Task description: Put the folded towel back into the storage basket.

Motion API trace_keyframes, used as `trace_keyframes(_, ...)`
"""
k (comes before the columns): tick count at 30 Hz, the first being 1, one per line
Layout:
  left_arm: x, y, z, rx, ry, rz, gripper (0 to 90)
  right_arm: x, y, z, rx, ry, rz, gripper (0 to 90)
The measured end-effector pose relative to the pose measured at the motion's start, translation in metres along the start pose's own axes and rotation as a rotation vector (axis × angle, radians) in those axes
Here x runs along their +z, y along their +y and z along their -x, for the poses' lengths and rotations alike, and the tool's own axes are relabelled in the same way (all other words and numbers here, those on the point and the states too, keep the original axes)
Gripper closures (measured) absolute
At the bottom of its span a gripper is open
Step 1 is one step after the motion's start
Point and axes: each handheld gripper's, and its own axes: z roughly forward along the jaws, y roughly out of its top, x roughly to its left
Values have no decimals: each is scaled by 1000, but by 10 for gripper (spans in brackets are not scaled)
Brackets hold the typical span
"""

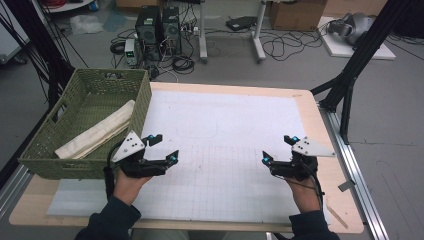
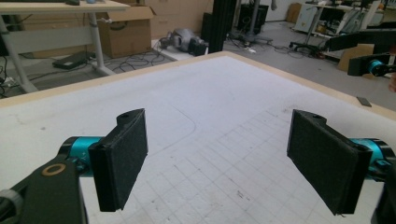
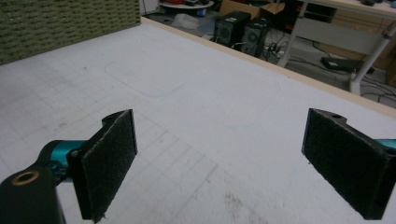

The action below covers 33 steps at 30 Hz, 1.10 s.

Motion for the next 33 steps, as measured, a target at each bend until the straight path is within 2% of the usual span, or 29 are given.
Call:
trace_keyframes(8,4,-14,4,20,-14,-22,207,-13,-25,3,31,-31,-21,96)
trace_keyframes(12,2,-20,6,27,-9,-41,209,-18,-25,5,40,-48,-4,96)
trace_keyframes(15,0,-20,5,25,-4,-37,209,-19,-25,5,51,-51,3,96)
trace_keyframes(21,-5,-22,4,22,5,-35,209,-15,-28,4,51,-40,-10,96)
trace_keyframes(33,-3,-24,4,17,3,-39,209,-12,-28,1,53,-33,-17,96)
